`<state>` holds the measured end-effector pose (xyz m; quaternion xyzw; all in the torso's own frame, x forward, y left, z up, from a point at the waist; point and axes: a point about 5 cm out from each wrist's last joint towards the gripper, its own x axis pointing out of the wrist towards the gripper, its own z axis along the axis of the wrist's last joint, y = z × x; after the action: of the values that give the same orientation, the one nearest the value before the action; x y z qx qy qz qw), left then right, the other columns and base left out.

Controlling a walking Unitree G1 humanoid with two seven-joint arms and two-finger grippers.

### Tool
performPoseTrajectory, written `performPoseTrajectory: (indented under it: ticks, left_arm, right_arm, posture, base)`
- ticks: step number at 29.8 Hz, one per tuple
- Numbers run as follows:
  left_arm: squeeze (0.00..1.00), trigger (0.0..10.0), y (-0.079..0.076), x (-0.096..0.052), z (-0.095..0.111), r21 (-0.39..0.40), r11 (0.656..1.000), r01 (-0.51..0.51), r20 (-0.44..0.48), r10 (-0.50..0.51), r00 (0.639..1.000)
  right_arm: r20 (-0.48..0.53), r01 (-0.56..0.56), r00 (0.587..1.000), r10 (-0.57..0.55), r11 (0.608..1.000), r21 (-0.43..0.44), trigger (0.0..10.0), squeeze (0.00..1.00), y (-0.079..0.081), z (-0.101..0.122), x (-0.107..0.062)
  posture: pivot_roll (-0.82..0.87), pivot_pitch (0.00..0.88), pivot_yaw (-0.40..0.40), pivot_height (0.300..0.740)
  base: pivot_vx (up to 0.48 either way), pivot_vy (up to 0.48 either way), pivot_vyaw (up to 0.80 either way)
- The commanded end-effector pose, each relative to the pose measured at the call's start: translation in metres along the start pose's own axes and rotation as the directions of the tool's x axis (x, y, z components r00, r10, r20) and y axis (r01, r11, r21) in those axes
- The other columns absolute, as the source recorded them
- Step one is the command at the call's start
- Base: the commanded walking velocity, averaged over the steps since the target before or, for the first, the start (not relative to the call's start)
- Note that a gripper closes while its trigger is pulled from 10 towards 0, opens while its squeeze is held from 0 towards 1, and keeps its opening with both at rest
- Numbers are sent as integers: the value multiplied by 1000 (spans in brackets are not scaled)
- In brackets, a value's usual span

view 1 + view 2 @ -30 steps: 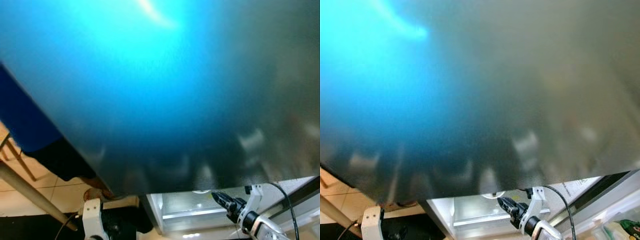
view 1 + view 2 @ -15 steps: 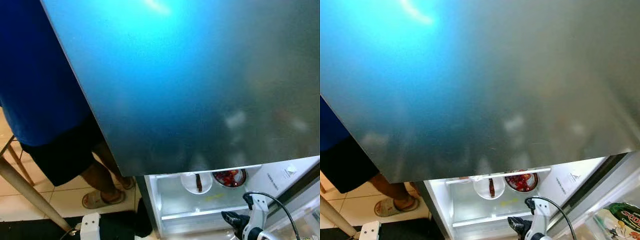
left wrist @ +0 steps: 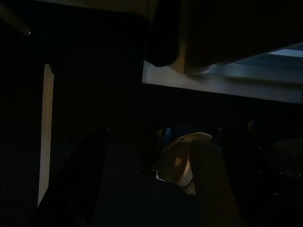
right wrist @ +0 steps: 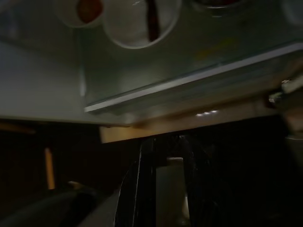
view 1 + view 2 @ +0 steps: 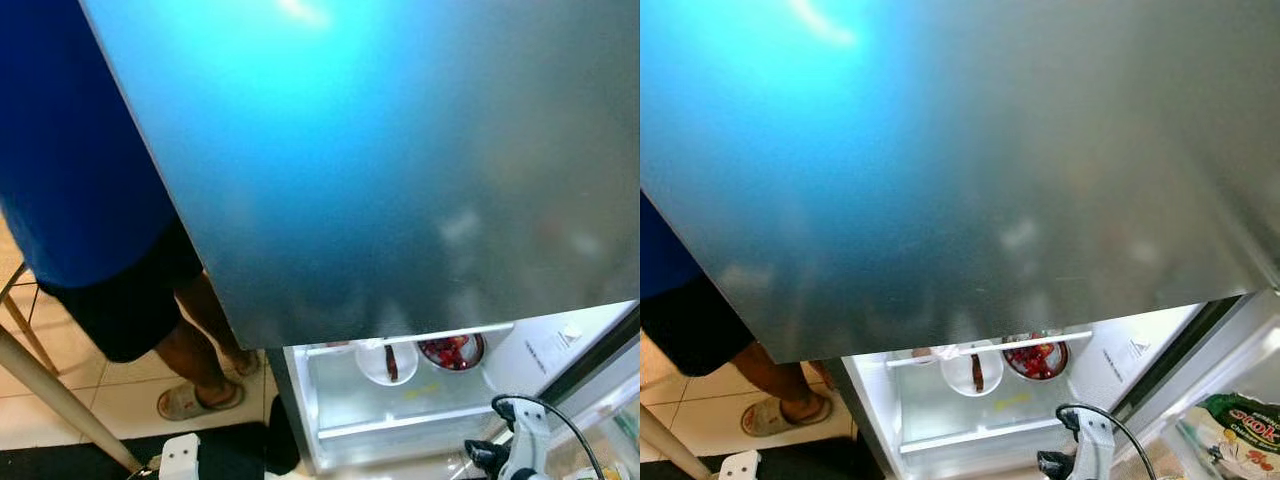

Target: Restocking fridge

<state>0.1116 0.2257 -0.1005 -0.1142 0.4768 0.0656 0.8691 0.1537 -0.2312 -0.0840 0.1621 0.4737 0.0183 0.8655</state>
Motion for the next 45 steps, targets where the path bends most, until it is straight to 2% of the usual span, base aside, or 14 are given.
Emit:
performPoseTrajectory:
  ticks: [1, 7, 10, 12, 18, 22, 27, 32, 35, 38, 40, 45]
  left_arm:
    - [0, 10000, -2, 0, -5, -9, 1000, -4, -19, 3, 1000]
    - [0, 10000, -6, 1, -5, -25, 1000, -8, -17, 8, 1000]
    - [0, 10000, -9, 0, -11, -38, 999, -5, -28, 4, 1000]
    - [0, 10000, -6, -1, -12, -41, 999, -14, -27, 13, 1000]
    - [0, 10000, 0, -3, -13, -59, 998, -31, -30, 29, 999]
    - [0, 10000, 0, 0, -2, -29, 999, -15, -10, 15, 1000]
    - [0, 10000, 1, 2, 10, 2, 1000, -8, 3, 8, 1000]
    - [0, 10000, 1, 4, 19, -38, 999, -13, 41, 15, 999]
    - [0, 10000, -4, 4, 11, -54, 999, -6, 30, 7, 1000]
    - [0, 10000, -4, 4, 10, -57, 998, -6, 27, 8, 1000]
    - [0, 10000, -8, 2, -5, -79, 997, -9, -13, 8, 1000]
    - [0, 10000, -11, 0, -17, -80, 997, -5, -49, 2, 999]
  right_arm:
    - [-14, 13, 1000, -13, 999, -33, 10000, 0, -2, -3, -1]
    - [8, 35, 999, -35, 999, -27, 10000, 0, -4, 6, -1]
    - [-5, 31, 999, -31, 998, -58, 10000, 0, -4, 6, -1]
    - [-43, 30, 998, -36, 993, -114, 10000, 0, -3, 0, -1]
    - [-29, 61, 998, -64, 994, -89, 10000, 0, -1, 0, 1]
    - [-13, 53, 998, -54, 997, -60, 10000, 0, 6, 1, 5]
    - [-27, 46, 998, -48, 995, -86, 10000, 0, 12, -2, 7]
    - [-14, 69, 997, -71, 993, -97, 10000, 0, 5, 3, 5]
    - [-27, 96, 995, -99, 991, -96, 10000, 0, -2, -2, 1]
    - [-28, 99, 994, -102, 991, -93, 10000, 0, -3, -2, 1]
    - [-50, 107, 992, -113, 989, -99, 10000, 0, -6, -10, -1]
    - [-65, 109, 991, -116, 990, -92, 10000, 0, -6, -16, -2]
  posture:
    - [-31, 0, -29, 740]
    - [-46, 10, -31, 740]
    - [-18, 27, -59, 740]
    - [-18, 17, -45, 740]
    - [-32, 0, 0, 740]
    - [-23, 3, 17, 740]
    - [-33, 0, 20, 740]
    - [-43, 14, 4, 740]
    - [-39, 7, -4, 740]
    - [-39, 7, -4, 740]
    - [-53, 8, 1, 740]
    - [-47, 13, 0, 740]
  base:
    - [0, 0, 0]
    - [-170, 0, 0]
    - [-284, 0, 0]
    - [-300, 0, 0]
    - [-308, 0, 0]
    - [-313, 0, 0]
    - [-323, 0, 0]
    - [-329, 0, 0]
    - [-333, 0, 0]
    - [-334, 0, 0]
    - [-347, 0, 0]
    - [-349, 0, 0]
